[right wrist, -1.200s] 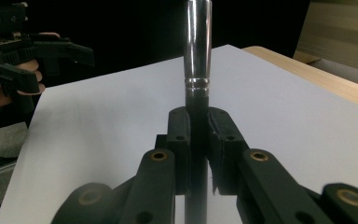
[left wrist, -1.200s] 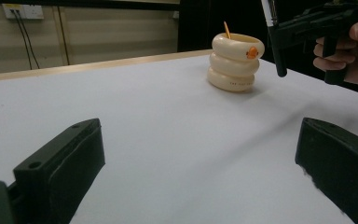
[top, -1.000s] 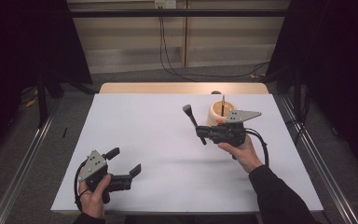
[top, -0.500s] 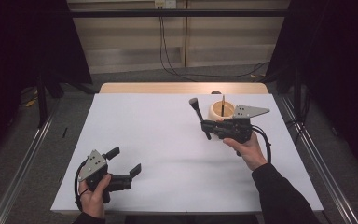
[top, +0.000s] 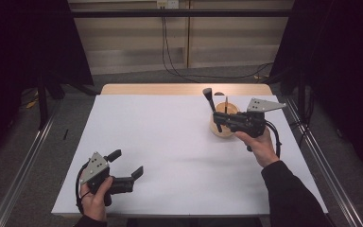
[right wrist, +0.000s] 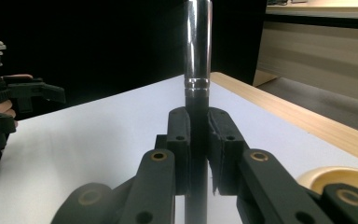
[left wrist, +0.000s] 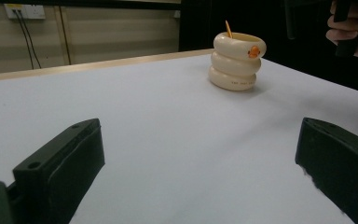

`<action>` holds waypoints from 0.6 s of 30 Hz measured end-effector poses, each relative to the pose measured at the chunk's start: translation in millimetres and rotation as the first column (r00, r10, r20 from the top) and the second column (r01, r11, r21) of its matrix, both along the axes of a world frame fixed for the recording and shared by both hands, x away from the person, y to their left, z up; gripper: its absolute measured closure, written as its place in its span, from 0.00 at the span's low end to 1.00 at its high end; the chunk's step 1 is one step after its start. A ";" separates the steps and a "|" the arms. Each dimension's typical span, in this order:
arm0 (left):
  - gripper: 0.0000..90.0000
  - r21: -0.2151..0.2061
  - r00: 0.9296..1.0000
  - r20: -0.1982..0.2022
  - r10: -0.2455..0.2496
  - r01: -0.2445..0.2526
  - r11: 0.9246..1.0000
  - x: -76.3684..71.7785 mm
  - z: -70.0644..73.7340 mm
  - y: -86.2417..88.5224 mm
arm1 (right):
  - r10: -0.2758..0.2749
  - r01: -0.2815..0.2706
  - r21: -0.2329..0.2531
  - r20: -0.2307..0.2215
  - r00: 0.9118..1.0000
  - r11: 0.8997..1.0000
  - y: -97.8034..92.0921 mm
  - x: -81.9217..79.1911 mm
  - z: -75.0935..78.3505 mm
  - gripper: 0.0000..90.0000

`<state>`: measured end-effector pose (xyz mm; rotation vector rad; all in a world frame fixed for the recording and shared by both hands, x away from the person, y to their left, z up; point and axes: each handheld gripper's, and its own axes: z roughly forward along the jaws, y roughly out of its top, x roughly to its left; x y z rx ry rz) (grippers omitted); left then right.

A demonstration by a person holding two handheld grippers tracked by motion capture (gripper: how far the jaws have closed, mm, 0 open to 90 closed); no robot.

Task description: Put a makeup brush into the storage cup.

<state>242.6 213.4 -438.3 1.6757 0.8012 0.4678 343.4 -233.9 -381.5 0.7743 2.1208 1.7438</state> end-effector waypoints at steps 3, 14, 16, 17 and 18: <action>0.01 0.004 1.000 0.003 0.009 -0.009 1.000 -0.7 0.4 -0.8 | -0.014 0.014 0.002 0.001 1.000 1.000 -3.7 2.8 2.2 0.89; 0.01 0.001 1.000 0.001 0.002 -0.002 1.000 -0.5 0.4 -0.5 | -0.046 0.046 -0.015 0.016 0.999 0.999 -6.4 15.7 14.0 0.89; 0.01 0.001 1.000 0.001 0.004 -0.004 1.000 -0.5 0.5 -0.5 | -0.050 0.050 -0.018 0.016 0.999 0.999 -7.3 18.6 16.3 0.89; 0.01 -0.001 1.000 -0.001 0.003 -0.003 1.000 -0.4 0.3 -0.6 | -0.056 0.057 -0.017 0.018 0.998 0.998 -7.6 19.6 17.0 0.89; 0.01 0.003 1.000 0.002 0.008 -0.008 1.000 -0.3 0.5 -0.3 | -0.059 0.059 -0.020 0.016 0.998 0.998 -7.9 20.8 18.0 0.89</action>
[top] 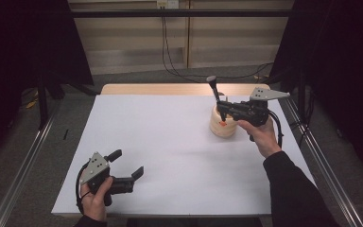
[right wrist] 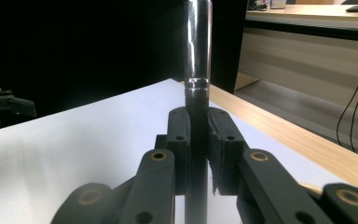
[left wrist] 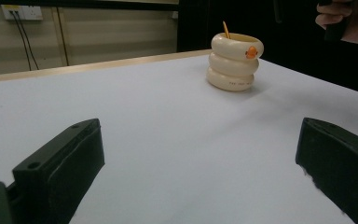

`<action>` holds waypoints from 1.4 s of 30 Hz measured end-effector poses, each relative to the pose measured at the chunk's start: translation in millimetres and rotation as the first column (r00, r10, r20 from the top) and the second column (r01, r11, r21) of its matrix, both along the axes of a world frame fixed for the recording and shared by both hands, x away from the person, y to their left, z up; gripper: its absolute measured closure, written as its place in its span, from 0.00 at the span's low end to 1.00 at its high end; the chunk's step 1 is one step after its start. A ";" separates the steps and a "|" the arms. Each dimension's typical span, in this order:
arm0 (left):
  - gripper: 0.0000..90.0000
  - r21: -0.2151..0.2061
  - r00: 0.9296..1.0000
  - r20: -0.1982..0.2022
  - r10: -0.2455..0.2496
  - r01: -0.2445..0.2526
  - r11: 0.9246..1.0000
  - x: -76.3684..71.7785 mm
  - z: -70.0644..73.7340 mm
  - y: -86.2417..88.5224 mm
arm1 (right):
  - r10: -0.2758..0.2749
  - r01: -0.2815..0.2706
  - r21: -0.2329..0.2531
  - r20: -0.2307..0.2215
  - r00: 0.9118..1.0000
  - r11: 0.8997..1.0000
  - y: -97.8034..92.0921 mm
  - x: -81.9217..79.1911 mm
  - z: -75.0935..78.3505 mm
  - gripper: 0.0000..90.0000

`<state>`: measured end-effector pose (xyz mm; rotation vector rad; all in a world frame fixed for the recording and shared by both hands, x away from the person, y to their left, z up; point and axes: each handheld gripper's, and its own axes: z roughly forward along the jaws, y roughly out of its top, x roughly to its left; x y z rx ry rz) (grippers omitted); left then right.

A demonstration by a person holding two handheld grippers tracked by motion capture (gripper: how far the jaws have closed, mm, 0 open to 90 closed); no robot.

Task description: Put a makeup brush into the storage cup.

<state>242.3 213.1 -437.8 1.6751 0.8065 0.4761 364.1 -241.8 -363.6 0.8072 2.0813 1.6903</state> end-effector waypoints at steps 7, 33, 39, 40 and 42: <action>0.01 -0.004 1.000 -0.002 -0.003 0.003 1.000 0.4 -0.1 -0.2 | -0.026 0.026 -0.009 -0.008 1.000 1.000 -3.3 8.2 2.9 0.89; 0.01 -0.005 1.000 -0.004 -0.003 0.003 1.000 0.5 -0.4 -0.3 | -0.161 0.159 -0.051 -0.038 0.986 0.986 -20.0 40.5 -12.7 0.89; 0.01 -0.005 1.000 -0.004 -0.005 0.005 1.000 0.6 -0.4 -0.4 | -0.187 0.185 -0.049 -0.051 0.981 0.982 -26.8 45.1 -21.2 0.89; 0.01 -0.005 1.000 -0.004 -0.006 0.006 1.000 0.5 -0.3 -0.5 | -0.194 0.191 -0.056 -0.051 0.980 0.980 -27.1 45.2 -22.4 0.89; 0.01 -0.008 1.000 -0.002 -0.015 0.015 1.000 0.7 -0.4 -0.3 | -0.188 0.184 -0.065 -0.056 0.981 0.981 -26.6 45.8 -25.1 0.89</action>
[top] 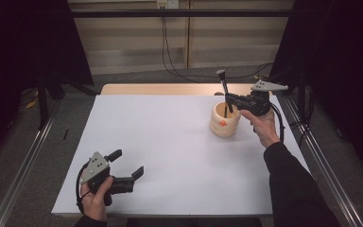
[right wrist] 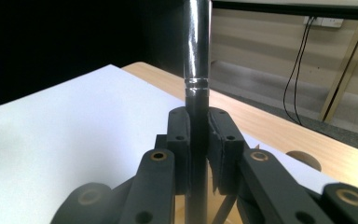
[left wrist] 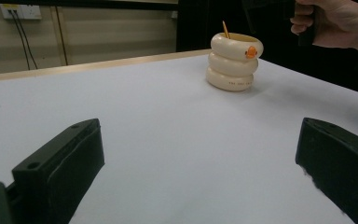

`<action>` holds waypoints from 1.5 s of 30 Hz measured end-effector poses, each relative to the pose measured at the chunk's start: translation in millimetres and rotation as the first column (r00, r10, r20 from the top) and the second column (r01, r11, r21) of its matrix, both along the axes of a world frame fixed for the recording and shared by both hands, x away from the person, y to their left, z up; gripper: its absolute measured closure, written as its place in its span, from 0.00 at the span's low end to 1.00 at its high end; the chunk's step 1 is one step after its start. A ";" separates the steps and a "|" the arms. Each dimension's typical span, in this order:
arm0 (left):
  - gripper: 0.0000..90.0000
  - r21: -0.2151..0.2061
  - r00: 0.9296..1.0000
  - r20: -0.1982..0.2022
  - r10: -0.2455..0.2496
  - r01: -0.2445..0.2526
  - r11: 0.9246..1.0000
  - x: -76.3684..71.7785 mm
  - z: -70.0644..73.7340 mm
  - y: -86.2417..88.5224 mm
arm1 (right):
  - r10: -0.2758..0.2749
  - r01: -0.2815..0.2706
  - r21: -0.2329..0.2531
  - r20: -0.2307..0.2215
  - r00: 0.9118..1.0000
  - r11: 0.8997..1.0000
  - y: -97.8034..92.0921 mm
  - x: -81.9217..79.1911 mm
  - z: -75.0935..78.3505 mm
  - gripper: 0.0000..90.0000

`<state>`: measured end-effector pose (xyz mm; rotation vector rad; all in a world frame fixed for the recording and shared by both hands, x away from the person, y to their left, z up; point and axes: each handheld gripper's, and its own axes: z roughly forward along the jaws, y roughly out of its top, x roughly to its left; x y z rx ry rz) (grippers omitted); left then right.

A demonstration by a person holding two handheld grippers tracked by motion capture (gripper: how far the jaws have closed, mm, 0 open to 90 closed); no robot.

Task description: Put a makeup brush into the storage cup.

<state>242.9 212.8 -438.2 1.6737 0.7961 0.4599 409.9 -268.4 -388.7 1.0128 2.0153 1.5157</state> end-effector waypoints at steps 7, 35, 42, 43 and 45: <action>0.01 0.005 1.000 0.001 0.009 -0.009 1.000 0.1 0.0 0.7 | -0.006 0.006 -0.019 -0.010 1.000 1.000 2.1 0.9 -8.2 0.89; 0.01 -0.008 1.000 -0.001 0.003 -0.003 1.000 -0.4 0.3 1.2 | -0.028 0.026 -0.029 -0.057 0.998 0.999 -1.7 -1.4 -36.8 0.89; 0.01 -0.004 1.000 -0.001 0.007 -0.007 1.000 -0.6 0.3 0.7 | -0.026 0.024 -0.029 -0.077 0.997 0.999 -1.3 -0.6 -39.0 0.89; 0.01 -0.003 1.000 -0.001 0.006 -0.006 1.000 -0.6 0.3 0.8 | -0.025 0.023 -0.034 -0.081 0.996 0.999 -1.3 -0.4 -39.2 0.88; 0.01 -0.005 1.000 -0.004 0.007 -0.007 1.000 -0.6 0.1 0.8 | -0.026 0.023 -0.035 -0.085 0.996 0.999 -1.9 -0.1 -39.3 0.88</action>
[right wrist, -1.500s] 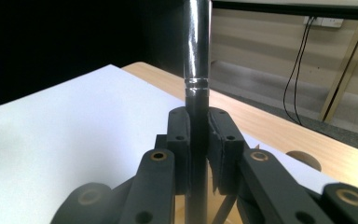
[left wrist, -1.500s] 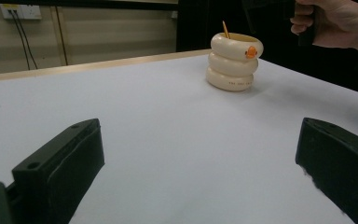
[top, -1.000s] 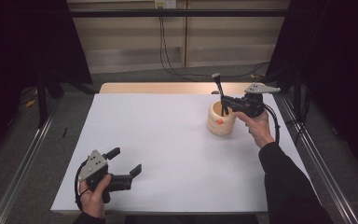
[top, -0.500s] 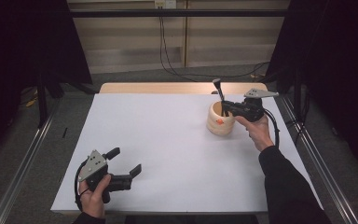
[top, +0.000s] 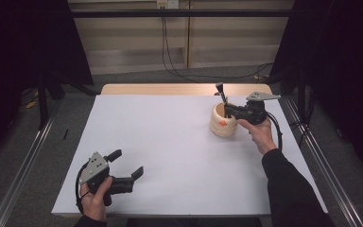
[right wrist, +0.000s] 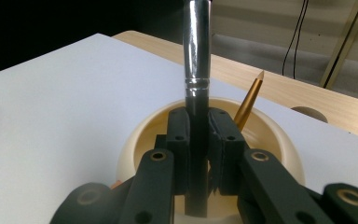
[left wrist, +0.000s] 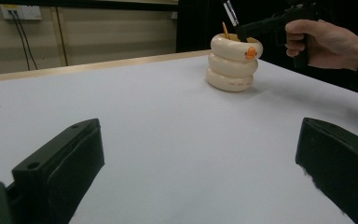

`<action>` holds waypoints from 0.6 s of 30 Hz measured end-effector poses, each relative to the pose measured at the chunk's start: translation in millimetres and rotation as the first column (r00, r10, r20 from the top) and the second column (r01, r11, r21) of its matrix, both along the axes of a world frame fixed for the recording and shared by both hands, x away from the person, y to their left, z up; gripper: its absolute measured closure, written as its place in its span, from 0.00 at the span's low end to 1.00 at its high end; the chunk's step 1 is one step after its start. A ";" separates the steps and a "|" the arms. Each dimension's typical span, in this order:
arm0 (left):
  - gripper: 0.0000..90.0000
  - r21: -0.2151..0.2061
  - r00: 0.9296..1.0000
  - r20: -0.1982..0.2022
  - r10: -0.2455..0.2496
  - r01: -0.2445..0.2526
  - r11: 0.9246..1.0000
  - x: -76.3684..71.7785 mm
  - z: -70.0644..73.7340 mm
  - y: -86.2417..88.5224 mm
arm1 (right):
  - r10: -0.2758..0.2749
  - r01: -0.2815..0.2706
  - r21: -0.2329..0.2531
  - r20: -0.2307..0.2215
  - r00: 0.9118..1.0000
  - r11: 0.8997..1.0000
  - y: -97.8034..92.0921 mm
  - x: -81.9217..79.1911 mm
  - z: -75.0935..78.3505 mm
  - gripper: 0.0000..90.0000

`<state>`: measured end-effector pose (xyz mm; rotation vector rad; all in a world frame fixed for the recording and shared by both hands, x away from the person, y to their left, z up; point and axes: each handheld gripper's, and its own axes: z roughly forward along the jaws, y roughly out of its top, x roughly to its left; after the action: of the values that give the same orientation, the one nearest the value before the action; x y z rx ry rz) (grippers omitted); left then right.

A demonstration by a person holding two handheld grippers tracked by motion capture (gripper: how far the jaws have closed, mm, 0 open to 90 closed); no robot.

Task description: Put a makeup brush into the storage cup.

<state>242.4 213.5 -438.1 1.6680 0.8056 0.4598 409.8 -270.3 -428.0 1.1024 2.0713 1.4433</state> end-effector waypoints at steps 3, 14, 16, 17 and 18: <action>0.01 0.002 1.000 0.002 0.000 0.000 1.000 0.2 0.1 -0.1 | -0.004 0.004 0.006 -0.002 1.000 1.000 -0.3 0.2 0.5 0.88; 0.01 0.000 1.000 0.001 0.005 -0.005 1.000 0.9 0.0 -1.2 | -0.018 0.018 0.014 0.003 1.000 1.000 -0.3 1.0 1.4 0.81; 0.01 -0.001 1.000 -0.001 0.005 -0.005 1.000 1.3 0.0 -1.2 | -0.016 0.016 0.025 0.008 1.000 1.000 -1.0 0.8 1.6 0.79; 0.01 0.000 1.000 -0.003 0.004 -0.004 1.000 1.7 -0.1 -1.1 | -0.014 0.014 0.027 0.012 1.000 1.000 -0.8 0.5 1.9 0.77; 0.01 -0.002 1.000 -0.006 -0.002 0.002 1.000 2.1 -0.3 -1.0 | -0.014 0.014 0.028 0.017 1.000 1.000 -0.5 0.0 2.5 0.75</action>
<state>244.5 212.5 -438.4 1.6691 0.8087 0.4528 409.8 -270.8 -425.4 1.1091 2.0338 1.4743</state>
